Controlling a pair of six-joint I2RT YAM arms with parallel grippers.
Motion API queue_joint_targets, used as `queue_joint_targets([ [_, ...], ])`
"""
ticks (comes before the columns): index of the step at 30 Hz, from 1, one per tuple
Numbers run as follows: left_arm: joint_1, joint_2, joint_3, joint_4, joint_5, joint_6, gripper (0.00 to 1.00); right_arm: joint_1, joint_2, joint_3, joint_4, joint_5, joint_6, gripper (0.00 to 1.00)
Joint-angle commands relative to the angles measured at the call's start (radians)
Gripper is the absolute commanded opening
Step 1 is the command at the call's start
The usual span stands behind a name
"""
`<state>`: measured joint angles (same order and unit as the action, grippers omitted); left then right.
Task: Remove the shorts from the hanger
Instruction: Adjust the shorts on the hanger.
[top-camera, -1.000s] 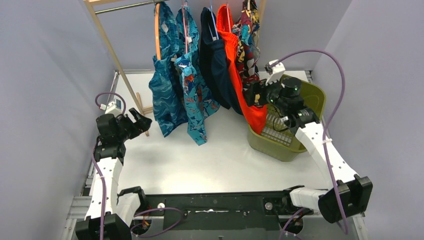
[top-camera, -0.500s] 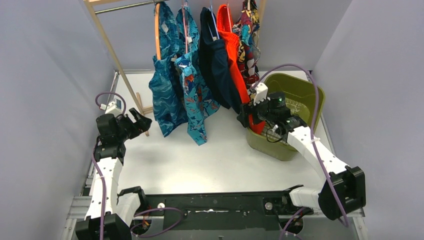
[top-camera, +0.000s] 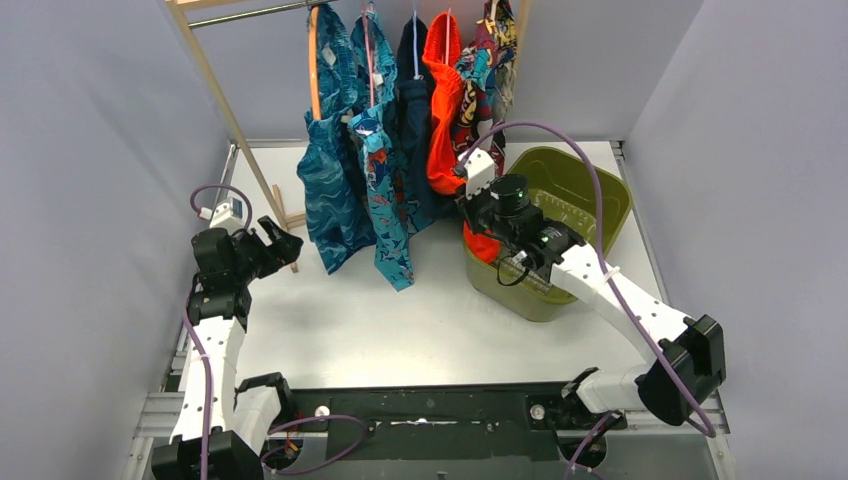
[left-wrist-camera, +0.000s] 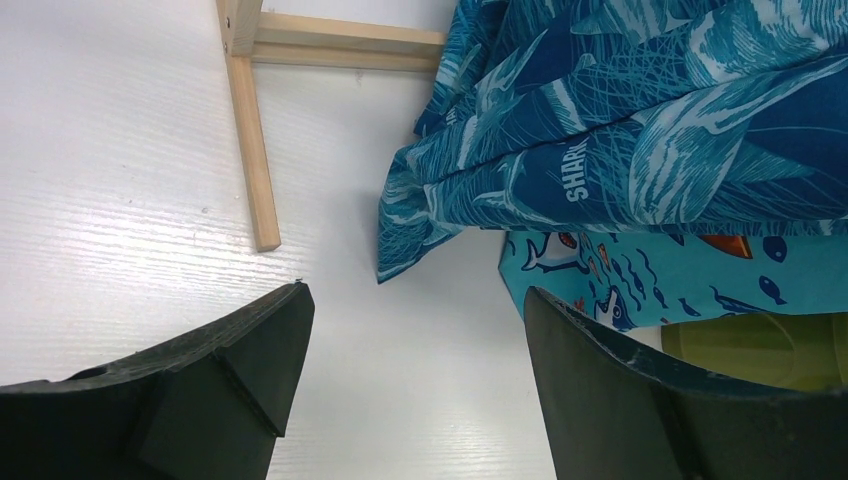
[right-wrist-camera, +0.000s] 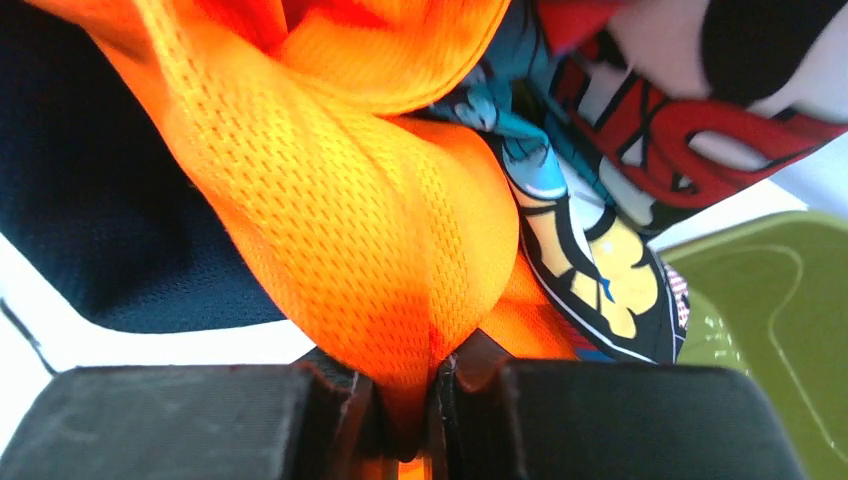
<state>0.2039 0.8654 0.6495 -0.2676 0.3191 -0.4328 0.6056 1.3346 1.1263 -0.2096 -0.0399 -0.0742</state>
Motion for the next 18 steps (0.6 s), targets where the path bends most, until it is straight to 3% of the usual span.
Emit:
queue_joint_targets([
  [1,-0.003,-0.014,0.022,0.023,0.003,0.018,0.77,0.038,-0.059,0.102,0.122,0.079,-0.009,0.00],
  [10,-0.003,-0.012,0.012,0.034,0.000,0.000,0.77,0.056,0.133,0.264,0.234,-0.221,0.154,0.00],
  [16,-0.003,-0.011,0.013,0.024,-0.009,0.010,0.77,0.059,0.252,0.362,0.186,-0.271,0.217,0.00],
  [18,-0.003,-0.010,0.015,0.018,-0.011,0.016,0.77,0.057,0.253,0.318,0.171,-0.218,0.214,0.07],
])
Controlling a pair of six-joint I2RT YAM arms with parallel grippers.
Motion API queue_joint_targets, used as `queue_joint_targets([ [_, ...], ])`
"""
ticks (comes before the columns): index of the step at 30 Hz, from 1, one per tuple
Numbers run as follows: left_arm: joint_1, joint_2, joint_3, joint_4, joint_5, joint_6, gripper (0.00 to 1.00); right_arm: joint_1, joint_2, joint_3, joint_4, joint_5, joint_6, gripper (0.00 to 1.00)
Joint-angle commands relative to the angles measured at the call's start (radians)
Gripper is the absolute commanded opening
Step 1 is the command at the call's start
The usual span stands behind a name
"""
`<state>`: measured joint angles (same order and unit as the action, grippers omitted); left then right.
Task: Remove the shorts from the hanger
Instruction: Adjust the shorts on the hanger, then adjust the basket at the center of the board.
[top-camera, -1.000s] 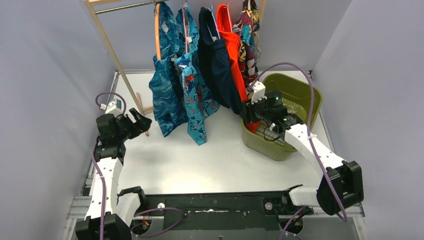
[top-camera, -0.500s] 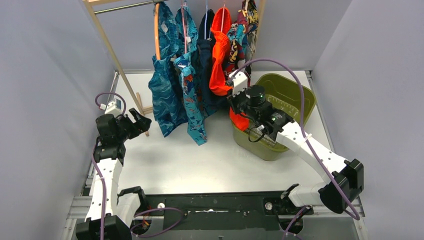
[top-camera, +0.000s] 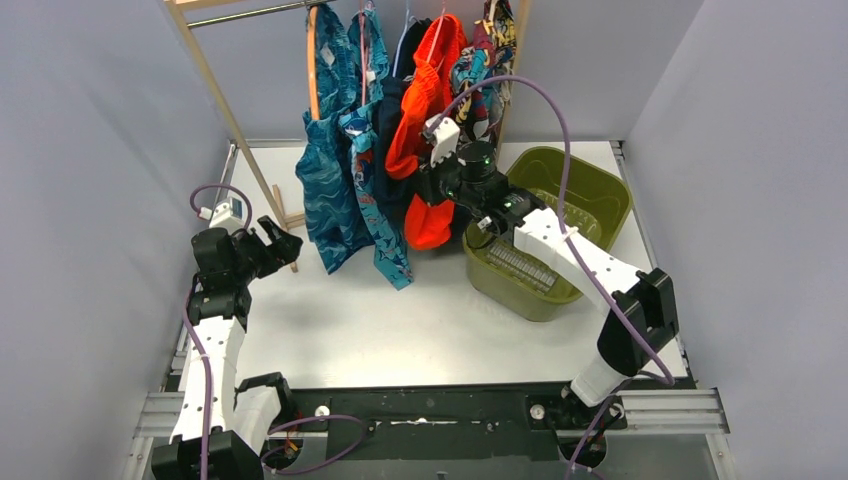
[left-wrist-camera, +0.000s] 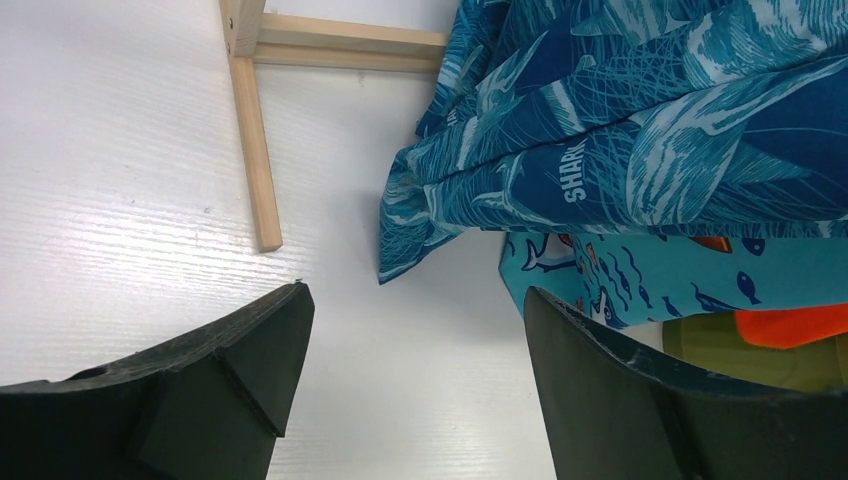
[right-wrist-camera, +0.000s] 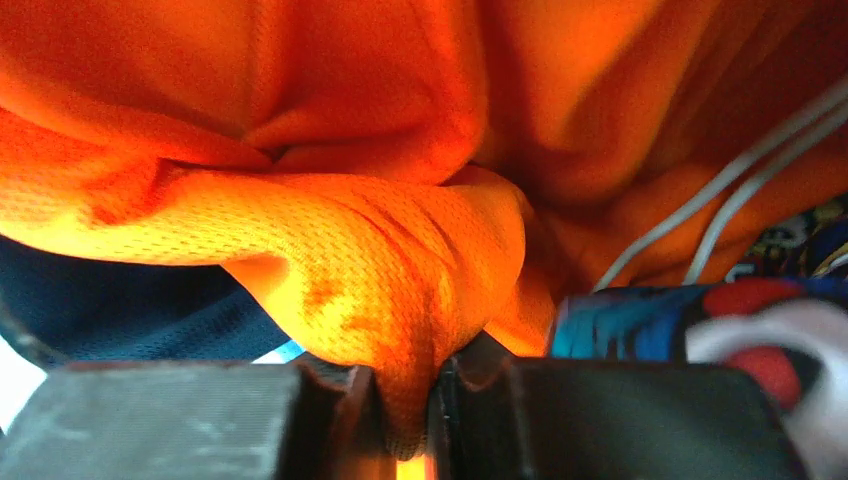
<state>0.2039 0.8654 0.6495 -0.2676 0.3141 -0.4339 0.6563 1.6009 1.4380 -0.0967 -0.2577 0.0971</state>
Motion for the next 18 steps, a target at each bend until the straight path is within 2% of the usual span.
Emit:
queue_joint_targets([
  [1,-0.003,-0.010,0.013,0.018,-0.008,0.020,0.77,0.007,-0.018,-0.022,0.040,0.058,0.042,0.14],
  [3,-0.003,-0.009,0.013,0.014,-0.011,0.029,0.77,0.004,-0.036,-0.085,0.002,0.162,0.029,0.20],
  [6,-0.003,-0.004,0.012,0.017,-0.013,0.034,0.77,-0.008,-0.068,-0.183,-0.062,0.252,0.028,0.38],
  [11,-0.003,0.013,0.013,0.025,0.002,0.034,0.77,-0.071,-0.155,-0.352,-0.134,0.287,0.070,0.45],
  [18,-0.003,0.014,0.012,0.032,0.008,0.031,0.77,-0.179,-0.370,-0.513,-0.177,0.282,0.075,0.54],
])
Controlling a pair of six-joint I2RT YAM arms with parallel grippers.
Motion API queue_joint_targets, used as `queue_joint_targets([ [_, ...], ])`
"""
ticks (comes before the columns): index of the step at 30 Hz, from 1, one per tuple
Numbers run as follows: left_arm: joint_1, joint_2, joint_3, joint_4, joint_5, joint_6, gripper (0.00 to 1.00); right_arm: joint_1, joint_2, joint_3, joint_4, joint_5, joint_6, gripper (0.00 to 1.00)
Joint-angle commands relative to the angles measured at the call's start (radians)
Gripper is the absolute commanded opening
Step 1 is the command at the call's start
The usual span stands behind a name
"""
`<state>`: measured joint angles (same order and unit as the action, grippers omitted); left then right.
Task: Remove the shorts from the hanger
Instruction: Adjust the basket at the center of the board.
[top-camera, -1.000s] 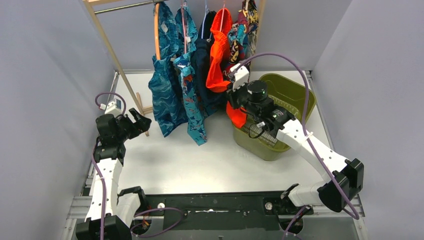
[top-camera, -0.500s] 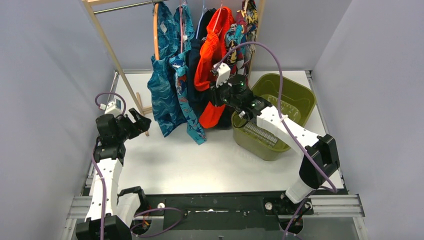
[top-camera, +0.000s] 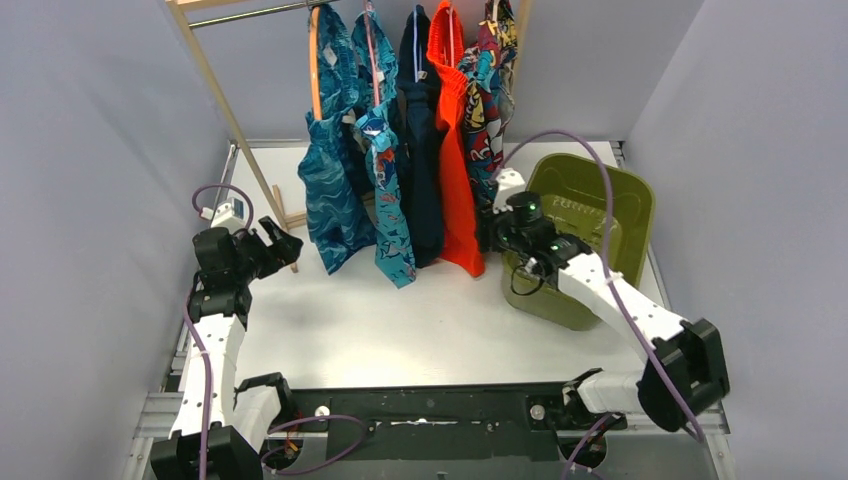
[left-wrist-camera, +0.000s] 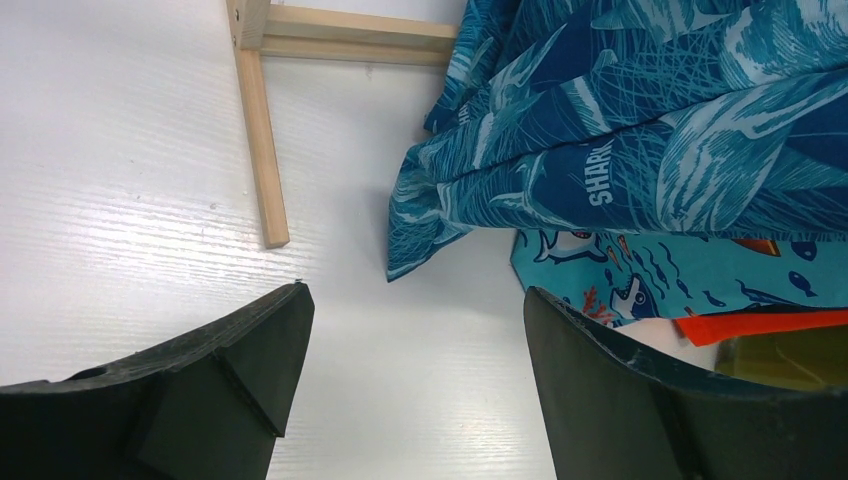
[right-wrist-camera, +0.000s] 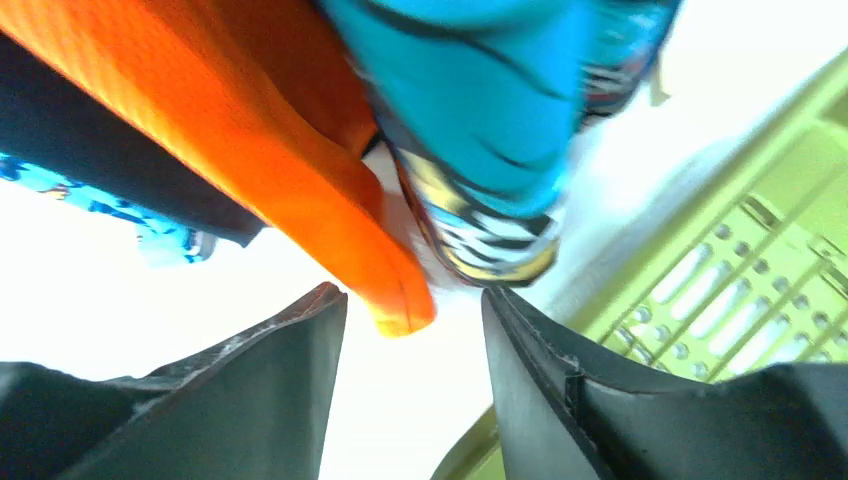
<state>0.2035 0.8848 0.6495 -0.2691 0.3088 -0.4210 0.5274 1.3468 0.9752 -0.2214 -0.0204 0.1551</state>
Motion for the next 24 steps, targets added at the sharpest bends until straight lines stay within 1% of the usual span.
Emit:
queue_joint_targets([
  [1,-0.003,-0.006,0.012,0.036,0.015,0.016,0.77,-0.062,-0.141,-0.062,-0.054,0.037,0.013,0.55],
  [3,-0.003,-0.002,0.012,0.046,0.020,0.011,0.77,-0.081,-0.175,-0.073,-0.068,0.047,0.016,0.59],
  [4,-0.003,-0.001,0.012,0.048,0.022,0.009,0.77,-0.091,-0.181,-0.073,-0.085,0.076,0.023,0.60],
  [7,-0.004,-0.002,-0.013,0.053,0.026,0.008,0.77,-0.127,-0.170,-0.047,-0.183,0.181,0.048,0.61],
  [10,-0.004,-0.006,-0.027,0.058,0.025,0.008,0.77,-0.174,-0.158,-0.043,-0.229,0.217,0.081,0.60],
  [15,-0.004,-0.008,-0.031,0.061,0.026,0.009,0.77,-0.257,-0.170,-0.045,-0.207,0.134,0.075,0.60],
  [18,-0.004,-0.007,-0.033,0.061,0.025,0.008,0.77,-0.282,-0.161,0.018,-0.225,0.078,0.070,0.59],
  [20,-0.004,-0.007,-0.033,0.061,0.021,0.008,0.77,-0.280,-0.162,0.067,-0.224,-0.014,0.064,0.59],
  [21,-0.003,-0.007,-0.033,0.061,0.018,0.008,0.77,-0.266,-0.162,0.088,-0.219,-0.034,0.073,0.59],
  [24,-0.003,-0.005,-0.031,0.058,0.008,0.010,0.77,-0.218,-0.154,0.174,-0.233,0.002,0.073,0.63],
])
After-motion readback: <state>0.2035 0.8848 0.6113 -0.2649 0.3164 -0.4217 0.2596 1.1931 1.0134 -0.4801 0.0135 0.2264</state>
